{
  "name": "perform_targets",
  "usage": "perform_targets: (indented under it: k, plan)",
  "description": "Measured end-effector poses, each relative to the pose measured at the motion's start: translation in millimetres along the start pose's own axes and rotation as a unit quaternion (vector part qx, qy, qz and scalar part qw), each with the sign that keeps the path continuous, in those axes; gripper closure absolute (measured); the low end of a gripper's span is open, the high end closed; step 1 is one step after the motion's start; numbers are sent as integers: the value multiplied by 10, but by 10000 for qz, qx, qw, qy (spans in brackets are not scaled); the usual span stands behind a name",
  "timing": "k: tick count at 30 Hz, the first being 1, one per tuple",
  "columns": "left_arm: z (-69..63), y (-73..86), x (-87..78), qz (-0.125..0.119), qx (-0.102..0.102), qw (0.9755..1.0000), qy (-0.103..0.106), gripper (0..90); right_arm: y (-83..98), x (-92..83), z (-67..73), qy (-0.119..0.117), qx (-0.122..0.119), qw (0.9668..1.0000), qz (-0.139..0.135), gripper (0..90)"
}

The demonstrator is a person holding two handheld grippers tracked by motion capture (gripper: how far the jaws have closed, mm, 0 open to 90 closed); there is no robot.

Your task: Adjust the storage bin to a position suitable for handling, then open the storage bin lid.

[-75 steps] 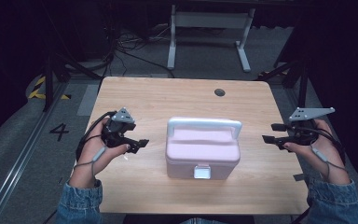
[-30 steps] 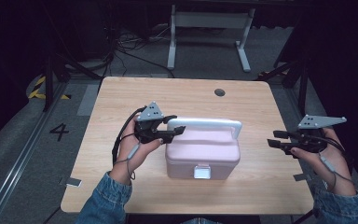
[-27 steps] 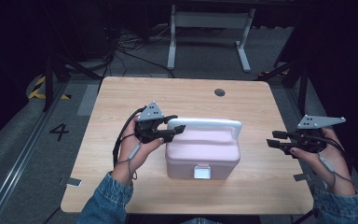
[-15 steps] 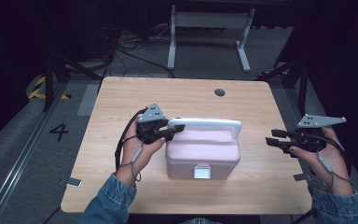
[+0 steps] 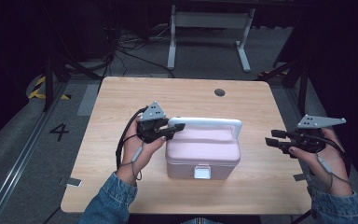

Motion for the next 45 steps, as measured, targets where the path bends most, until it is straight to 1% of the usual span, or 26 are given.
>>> perform_targets:
  k: [2, 4, 6, 7, 8, 10, 11, 14, 19, 24, 25, 26, 27, 28, 29, 31, 32, 34, 36, 38, 45]
  plan:
    - [9, -7, 3, -19, 17, 10000, -1, 722, -2, -3, 1, 2, 9, 10000, -8, 553]
    - [7, -19, 2, -3, -33, 10000, 32, 722, -5, -10, 5, -14, 40, 10000, -41, 556]
    - [8, -32, -3, 39, -36, 10000, 43, 722, 2, -10, 9, -16, 27, 10000, -26, 557]
    - [16, -50, -1, 58, 9, 10000, 31, 722, 3, -13, 18, -28, 35, 10000, -36, 557]
    - [11, -57, -3, 83, -21, 10000, 47, 723, 1, -15, 21, -32, 38, 10000, -44, 557]
    - [20, -66, 0, 43, -8, 10000, 42, 724, -2, -18, 23, -34, 27, 10000, -63, 557]
    - [28, -76, -8, 73, -41, 9999, 75, 724, -2, -21, 28, -50, 33, 10000, -77, 557]
    - [63, -115, -10, 11, -31, 10000, 75, 725, 6, -35, 22, -42, 42, 9999, -95, 559]
    - [119, -161, -12, -8, -32, 10000, 92, 729, 6, -55, 8, -11, 82, 9998, -166, 572]
    - [188, -231, -5, 83, 17, 9999, 101, 734, -9, -59, 25, -74, 90, 9996, -250, 580]
    - [197, -244, -2, 91, -30, 9999, 84, 734, -13, -61, 26, -73, 71, 9996, -269, 582]
    - [213, -252, 3, 85, 0, 9999, 88, 735, -15, -61, 30, -93, 67, 9995, -280, 584]
    - [226, -262, 5, 105, -48, 9999, 96, 735, -16, -60, 35, -108, 72, 9995, -284, 584]
    - [239, -267, 5, 124, -32, 9999, 105, 735, -18, -59, 40, -122, 66, 9995, -293, 586]
    - [258, -279, 14, 103, -65, 9999, 100, 735, -19, -58, 42, -132, 59, 9995, -298, 587]
    - [288, -294, 18, 133, -102, 9997, 168, 736, -22, -57, 52, -168, 53, 9994, -312, 595]
    - [297, -301, 19, 143, -180, 9995, 202, 737, -23, -57, 57, -188, 63, 9993, -308, 595]
    - [334, -315, 22, 176, -239, 9991, 286, 738, -25, -58, 69, -204, 71, 9993, -307, 598]
    - [378, -330, 23, 199, -238, 9992, 269, 738, -29, -58, 80, -218, 72, 9992, -313, 600]
    - [412, -347, 28, 198, -270, 9990, 309, 739, -34, -59, 91, -230, 57, 9992, -327, 601]
    - [535, -392, 73, 200, -396, 9984, 355, 746, -45, -50, 130, -240, 33, 9991, -349, 606]
Point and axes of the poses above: each handheld gripper's, and its own axes: x roughly forward along the jaws, y roughly out of its underside, z roughly to its left, the point moved 4 cm from there along x, roughly forward along the jaws, and after that the axes turned 12 degrees about x, right-handed, at the moved point
